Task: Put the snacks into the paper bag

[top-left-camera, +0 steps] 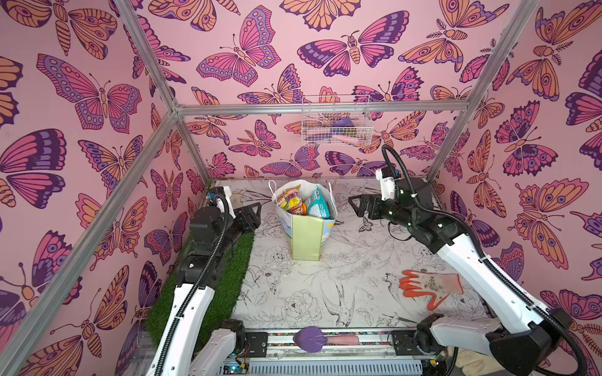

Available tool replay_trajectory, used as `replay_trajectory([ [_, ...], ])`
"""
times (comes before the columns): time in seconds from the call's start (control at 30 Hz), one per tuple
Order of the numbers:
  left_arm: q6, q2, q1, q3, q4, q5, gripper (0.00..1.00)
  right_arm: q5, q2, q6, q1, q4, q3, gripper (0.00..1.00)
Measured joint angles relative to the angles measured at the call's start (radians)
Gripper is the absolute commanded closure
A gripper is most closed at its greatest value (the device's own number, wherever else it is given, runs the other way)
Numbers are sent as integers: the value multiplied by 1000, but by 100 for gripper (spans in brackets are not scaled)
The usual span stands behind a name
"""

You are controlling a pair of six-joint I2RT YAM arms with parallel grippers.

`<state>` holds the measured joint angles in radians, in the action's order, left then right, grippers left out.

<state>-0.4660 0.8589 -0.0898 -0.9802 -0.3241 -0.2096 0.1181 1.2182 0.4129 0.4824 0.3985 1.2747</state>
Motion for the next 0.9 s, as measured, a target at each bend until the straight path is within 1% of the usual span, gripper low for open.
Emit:
replay_trajectory([
  [0.2,30,-19,0,43,1,69,32,-74,-56,-26,-22,-30,-86,1],
  [0.43,59,-48,-10,102,0,148,32,-175,-130,-55,-25,-82,-208,1],
  [0.9,127,-53,-73,173,2,286,34,-390,-204,-112,-41,-131,-350,1],
])
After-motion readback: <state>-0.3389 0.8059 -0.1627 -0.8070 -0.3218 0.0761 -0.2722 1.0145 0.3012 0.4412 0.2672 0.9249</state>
